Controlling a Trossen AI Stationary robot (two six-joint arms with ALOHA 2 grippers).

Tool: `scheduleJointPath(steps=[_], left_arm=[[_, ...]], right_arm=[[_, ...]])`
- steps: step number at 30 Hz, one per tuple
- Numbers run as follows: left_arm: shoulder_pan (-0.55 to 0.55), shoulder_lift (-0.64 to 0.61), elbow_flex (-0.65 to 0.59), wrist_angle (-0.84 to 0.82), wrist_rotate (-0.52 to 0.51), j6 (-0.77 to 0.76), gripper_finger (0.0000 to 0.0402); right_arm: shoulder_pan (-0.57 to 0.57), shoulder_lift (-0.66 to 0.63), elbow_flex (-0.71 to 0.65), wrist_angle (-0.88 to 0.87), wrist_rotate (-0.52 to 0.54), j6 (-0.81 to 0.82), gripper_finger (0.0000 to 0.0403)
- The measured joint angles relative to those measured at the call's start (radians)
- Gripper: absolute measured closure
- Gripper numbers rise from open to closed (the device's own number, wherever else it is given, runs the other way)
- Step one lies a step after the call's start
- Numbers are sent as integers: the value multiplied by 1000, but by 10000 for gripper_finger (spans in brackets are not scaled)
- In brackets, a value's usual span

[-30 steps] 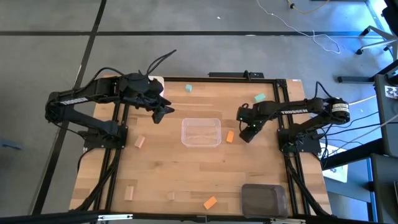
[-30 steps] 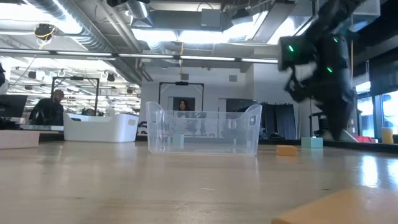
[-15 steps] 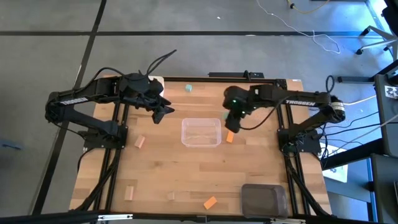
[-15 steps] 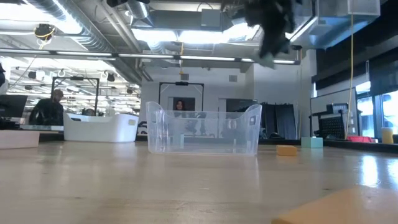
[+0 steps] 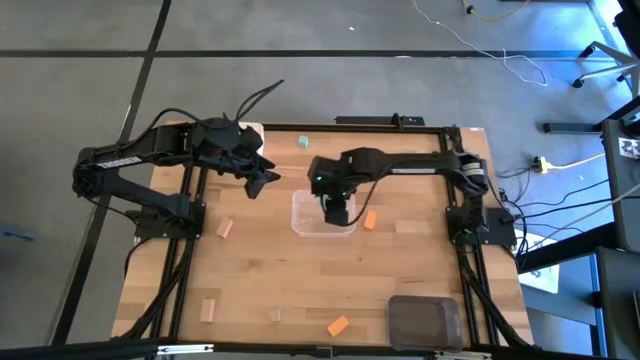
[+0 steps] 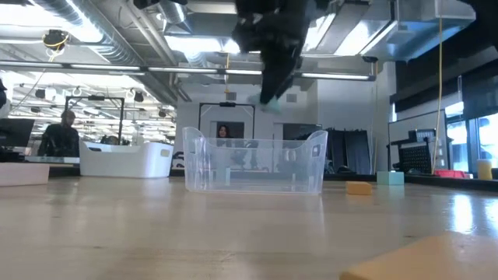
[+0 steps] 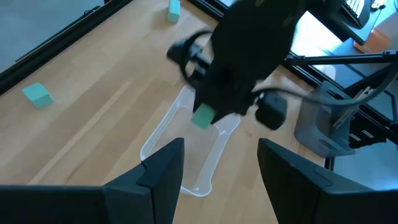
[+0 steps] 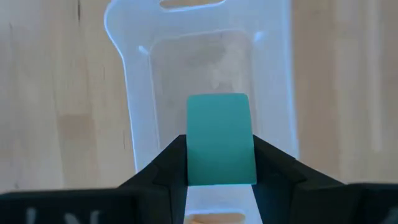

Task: Sort & place blocks by color
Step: Put the bottom blue block into the transparent bin, then put the left blue block into the transparent bin

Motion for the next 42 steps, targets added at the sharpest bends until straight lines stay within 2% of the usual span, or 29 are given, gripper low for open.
scheduleJointPath(steps=[6, 10, 15, 22, 28, 35, 42], left_arm=[[0, 0, 0, -12, 7, 30, 205], [0, 0, 0, -80, 26, 68, 205], [-1, 0, 0, -154, 45, 86, 205], [-9, 0, 0, -158, 46, 86, 205], [-9, 0, 0, -158, 46, 86, 205], [-9, 0, 0, -159, 46, 86, 205], [-8, 0, 0, -211, -2, 87, 205]], right_arm=[[1, 83, 0, 12, -19, -36, 271], [0, 118, -1, 21, -78, -46, 271], [1, 153, -1, 27, -82, -59, 271], [1, 201, -2, 29, -80, -90, 271], [1, 210, -2, 30, -80, -115, 237], [1, 210, -2, 27, -82, -110, 229], [1, 204, 122, -143, -97, -145, 227]])
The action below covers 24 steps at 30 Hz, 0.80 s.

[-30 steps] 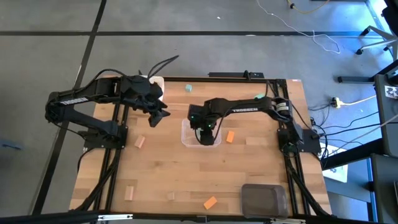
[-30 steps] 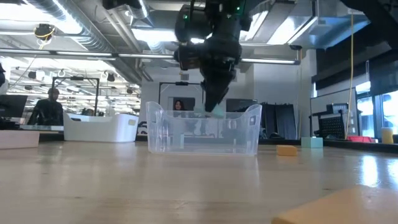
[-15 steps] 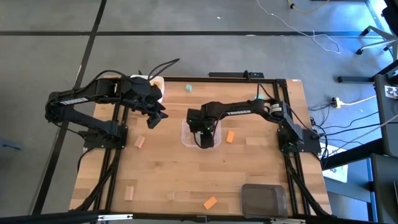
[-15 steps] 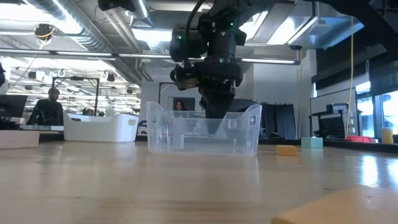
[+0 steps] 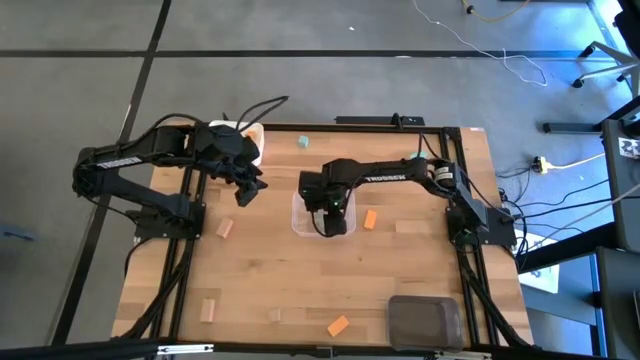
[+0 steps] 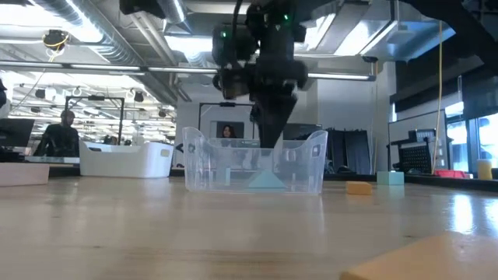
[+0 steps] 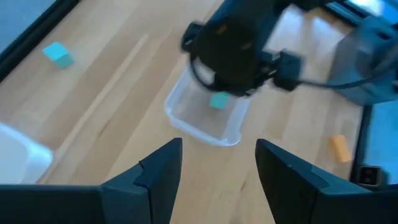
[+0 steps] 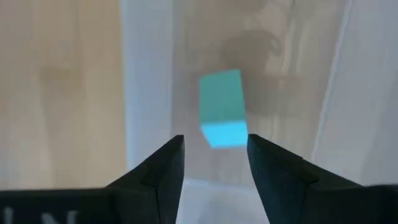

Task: Sort & place blocks by color
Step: Put the left blue block into the transparent bin

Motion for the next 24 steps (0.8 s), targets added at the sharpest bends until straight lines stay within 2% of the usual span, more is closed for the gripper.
scheduleJointPath(steps=[7, 16, 20, 24], left_arm=[[48, 0, 0, -14, -87, -19, 205], [258, 18, 0, 38, -128, -63, 205], [362, 64, 0, 121, -121, -86, 205], [452, 142, 0, 213, -67, -52, 205]], right_arm=[[0, -91, 155, -88, 23, -26, 226], [-1, -291, 186, -100, 185, -10, 225], [-1, -372, 186, -100, 207, 38, 225], [-1, -433, 186, -103, 224, 72, 225]])
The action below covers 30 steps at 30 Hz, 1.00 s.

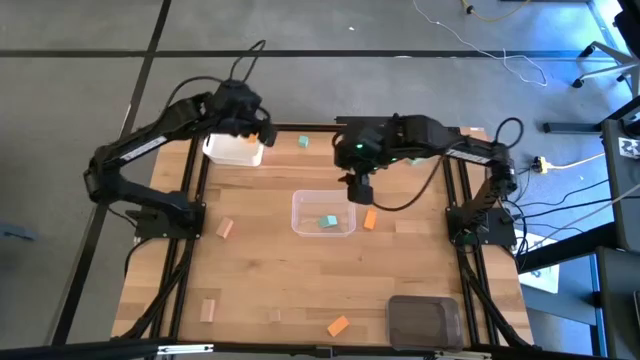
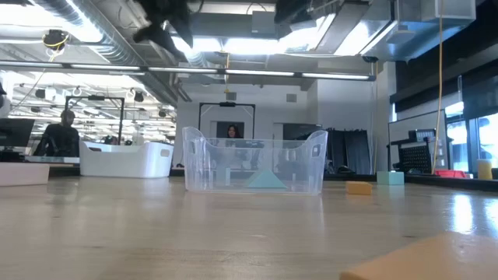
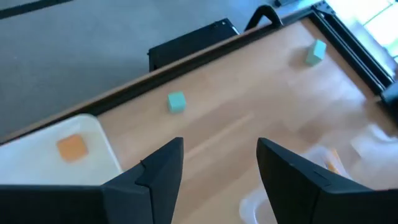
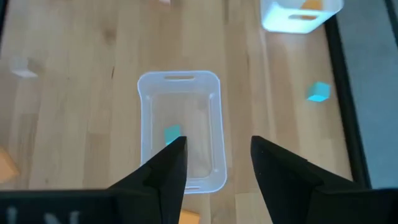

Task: Sort & place blocks by color
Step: Put the left blue block into the transparent bin

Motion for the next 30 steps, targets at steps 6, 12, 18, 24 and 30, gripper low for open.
scheduleJointPath(steps=[6, 12, 18, 24, 30], left_arm=[[105, 167, 0, 105, 149, 6, 205], [165, 358, 0, 205, 192, 36, 205], [193, 516, 0, 300, 280, 70, 205], [195, 613, 0, 330, 271, 71, 205], [200, 677, 0, 348, 250, 71, 205]], right_arm=[[0, -79, 0, -12, 39, -4, 225], [-5, -137, 0, -55, 122, -61, 225], [-34, -165, -2, -76, 137, -69, 225], [-62, -167, -2, -94, 137, -95, 225], [-84, -167, -2, -110, 137, -98, 225]])
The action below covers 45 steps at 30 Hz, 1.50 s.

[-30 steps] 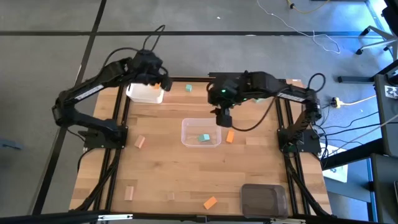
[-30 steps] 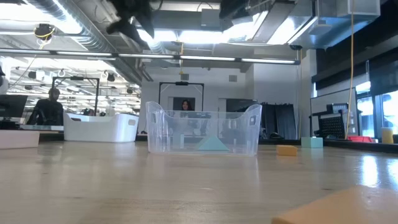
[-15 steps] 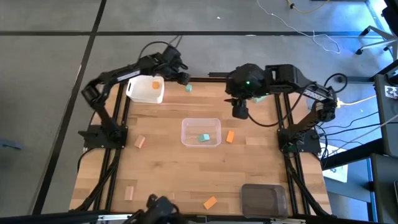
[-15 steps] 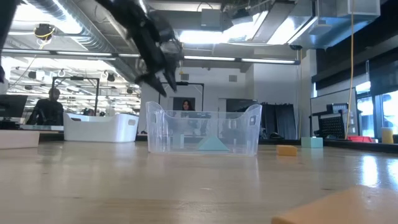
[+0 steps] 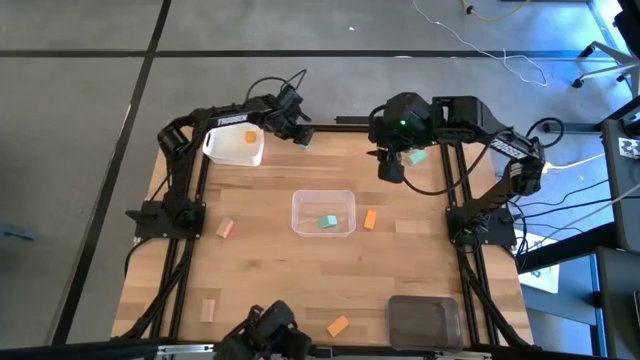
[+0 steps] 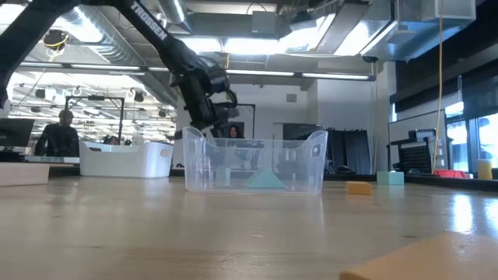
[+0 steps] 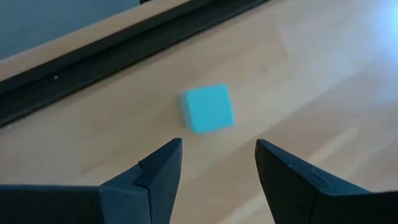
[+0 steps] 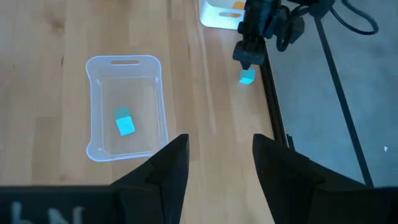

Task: Sort & place blocks by color
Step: Put the left blue block into the transparent bin

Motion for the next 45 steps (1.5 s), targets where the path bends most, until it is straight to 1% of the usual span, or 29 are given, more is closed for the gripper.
scheduleJointPath(steps=[5, 11, 19, 30, 37, 39, 41, 45], left_arm=[[0, 35, 0, 35, 0, 0, 205], [0, 42, 0, 80, -10, -1, 205], [1, 51, 0, 95, -27, -2, 205], [0, 124, 0, 136, -32, -27, 205], [-1, 128, 0, 130, -55, -21, 207], [-2, 128, 0, 129, -54, -16, 217], [-2, 128, 0, 129, -55, 8, 235], [-2, 128, 0, 131, -56, 33, 285]], right_arm=[[-13, 0, 0, 0, 0, 0, 225], [-20, 0, 0, 1, 0, -22, 225], [-20, 0, 0, 2, 0, -47, 225], [-20, 0, 0, 2, 0, -47, 225], [-20, 0, 0, 2, 0, -46, 225], [-20, 0, 0, 3, 0, -46, 225], [-20, 0, 0, 3, 0, -46, 225], [-20, 0, 0, 3, 0, -46, 225]])
